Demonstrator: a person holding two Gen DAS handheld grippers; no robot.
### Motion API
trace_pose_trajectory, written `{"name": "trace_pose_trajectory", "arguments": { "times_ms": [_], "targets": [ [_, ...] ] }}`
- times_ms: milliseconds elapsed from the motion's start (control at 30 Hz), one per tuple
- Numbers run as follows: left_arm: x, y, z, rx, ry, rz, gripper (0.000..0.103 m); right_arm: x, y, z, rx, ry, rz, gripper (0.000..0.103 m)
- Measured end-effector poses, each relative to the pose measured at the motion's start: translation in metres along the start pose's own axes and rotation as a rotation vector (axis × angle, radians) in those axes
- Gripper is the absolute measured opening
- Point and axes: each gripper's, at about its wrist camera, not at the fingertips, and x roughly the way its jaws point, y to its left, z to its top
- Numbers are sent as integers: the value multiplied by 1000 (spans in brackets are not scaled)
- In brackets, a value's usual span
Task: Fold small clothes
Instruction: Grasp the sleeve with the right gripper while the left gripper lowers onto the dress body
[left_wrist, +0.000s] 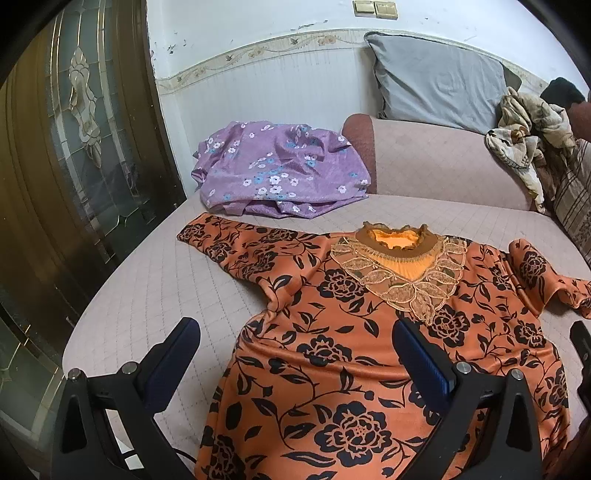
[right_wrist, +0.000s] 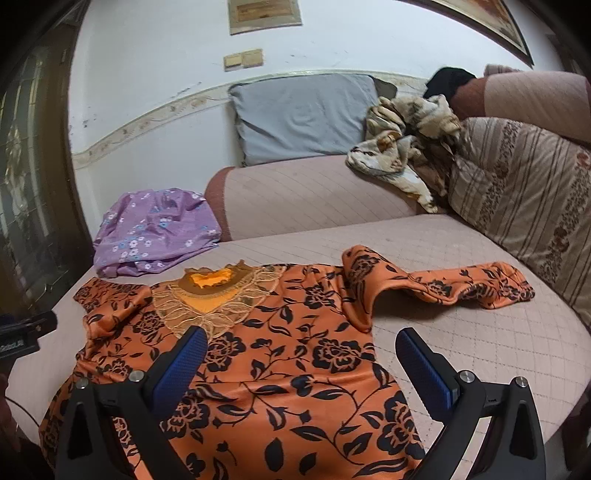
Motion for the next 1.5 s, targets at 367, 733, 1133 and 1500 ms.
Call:
{"name": "trace_pose_trajectory", "arguments": {
  "times_ms": [367, 733, 1133, 1500],
  "targets": [
    [116, -17, -41, 78, 250, -14, 103, 48, -157, 22, 569, 126, -24, 103],
    [145, -6, -69, -41, 386, -108, 103, 123, -372, -29, 1349, 75, 77, 87],
    [147, -11, -66, -10, 390, -66, 103, 190, -389, -3, 1145, 145, -88, 13],
    [118, 12, -47, -21, 295, -5, 103, 124, -255, 89, 887, -43, 362, 12]
  ]
}}
